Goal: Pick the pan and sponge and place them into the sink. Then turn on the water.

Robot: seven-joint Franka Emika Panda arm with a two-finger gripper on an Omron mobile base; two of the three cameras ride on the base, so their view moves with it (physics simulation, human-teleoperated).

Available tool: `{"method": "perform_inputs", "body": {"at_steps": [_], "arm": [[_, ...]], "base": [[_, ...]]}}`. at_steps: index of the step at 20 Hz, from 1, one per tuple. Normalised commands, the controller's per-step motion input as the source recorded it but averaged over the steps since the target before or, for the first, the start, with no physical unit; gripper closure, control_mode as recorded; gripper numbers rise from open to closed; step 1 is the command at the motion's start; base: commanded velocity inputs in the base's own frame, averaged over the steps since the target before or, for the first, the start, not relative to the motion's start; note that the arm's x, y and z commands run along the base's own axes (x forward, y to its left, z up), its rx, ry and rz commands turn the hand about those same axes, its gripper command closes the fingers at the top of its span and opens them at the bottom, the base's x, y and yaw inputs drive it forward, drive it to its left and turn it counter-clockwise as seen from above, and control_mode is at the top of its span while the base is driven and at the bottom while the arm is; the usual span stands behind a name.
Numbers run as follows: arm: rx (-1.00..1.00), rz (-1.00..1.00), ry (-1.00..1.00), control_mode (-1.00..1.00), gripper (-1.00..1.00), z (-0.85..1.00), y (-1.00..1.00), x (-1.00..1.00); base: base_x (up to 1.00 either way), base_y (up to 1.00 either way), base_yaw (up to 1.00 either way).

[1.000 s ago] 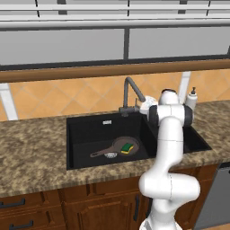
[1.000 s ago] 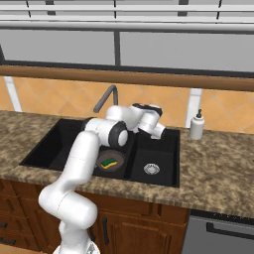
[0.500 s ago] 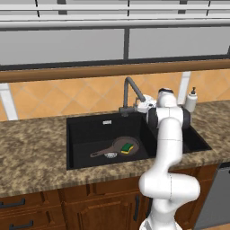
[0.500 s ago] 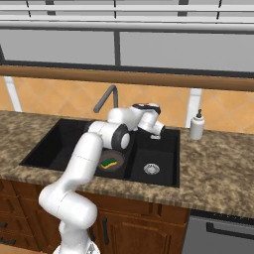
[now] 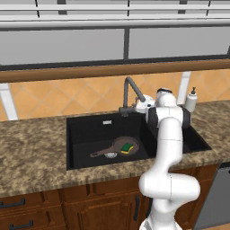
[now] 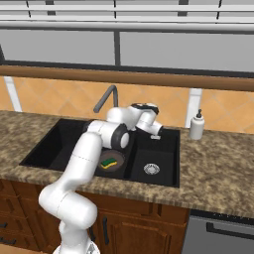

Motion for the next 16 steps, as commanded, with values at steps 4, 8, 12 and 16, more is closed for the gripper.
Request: {"method": "perform_inputs", "body": {"at_steps": [4,8,12,16], "arm": [[0.0,0.0,0.01,-1.0,-1.0,-0.16,0.0,0.21],[0.0,0.0,0.05,-1.0,-1.0,-0.19,0.01,0.29],[0.0,0.0,0.05,-1.0,1.0,-0.19,0.01,0.31],[0.01,0.0,0.02,-1.0,1.0,-0.12,0.0,0.28]], "base": [[0.0,0.0,0.0],[0.0,0.0,0.0],[0.0,0.0,0.0],[0.0,0.0,0.0]]}}
